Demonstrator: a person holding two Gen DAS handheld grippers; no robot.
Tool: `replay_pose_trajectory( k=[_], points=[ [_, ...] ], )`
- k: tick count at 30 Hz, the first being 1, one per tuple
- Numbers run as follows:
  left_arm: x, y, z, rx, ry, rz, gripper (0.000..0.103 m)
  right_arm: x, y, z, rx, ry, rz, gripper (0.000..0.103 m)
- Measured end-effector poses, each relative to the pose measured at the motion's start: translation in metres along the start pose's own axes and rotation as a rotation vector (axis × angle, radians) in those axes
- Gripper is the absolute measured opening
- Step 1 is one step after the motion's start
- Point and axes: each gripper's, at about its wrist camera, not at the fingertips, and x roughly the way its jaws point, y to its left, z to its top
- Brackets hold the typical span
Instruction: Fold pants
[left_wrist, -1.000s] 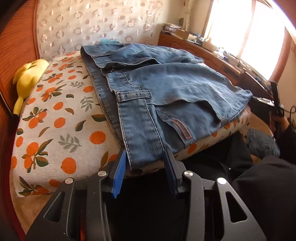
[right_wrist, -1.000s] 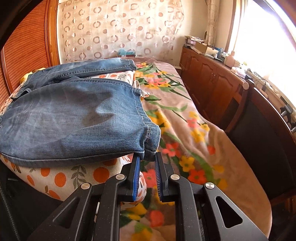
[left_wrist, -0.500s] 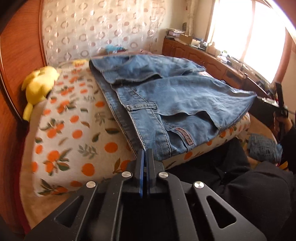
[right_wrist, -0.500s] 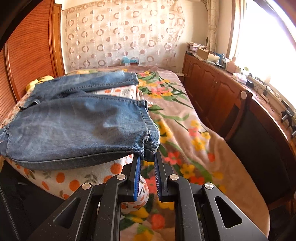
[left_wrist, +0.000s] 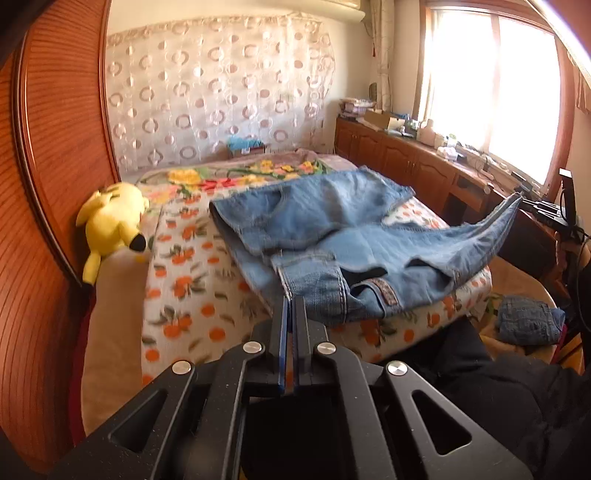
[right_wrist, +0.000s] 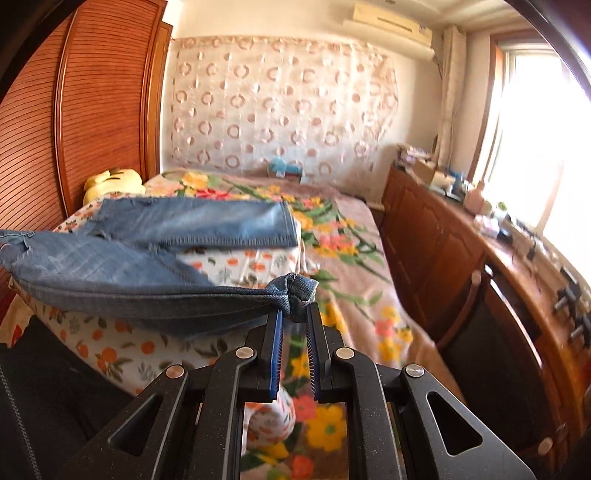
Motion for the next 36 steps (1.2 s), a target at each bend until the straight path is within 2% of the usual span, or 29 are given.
replay_pose_trajectory(
  k=[8, 20, 28, 31, 36],
  points=[
    [0.047, 0.024, 0.045, -0.011, -0.054, 0.016, 0.003, 0.031, -0.001, 0.022, -0.016, -0.048, -0.032, 0.012],
    [0.146, 0.068, 0.117, -0.022, -0.048, 0.069, 0.003, 0.133, 0.019, 0.053, -0.033, -0.051, -0.057, 0.012],
    [0.163, 0.085, 0.156, -0.038, -0.09, 0.069, 0.002, 0.159, 0.016, 0.087, -0.031, -0.09, -0.054, 0.012],
    [0.183, 0.094, 0.169, -0.041, -0.078, 0.084, 0.002, 0.181, 0.017, 0.095, -0.045, -0.075, -0.056, 0.012],
    [0.243, 0.118, 0.18, -0.08, -0.008, 0.103, 0.002, 0.242, 0.026, 0.108, -0.065, -0.008, -0.055, 0.012]
  ],
)
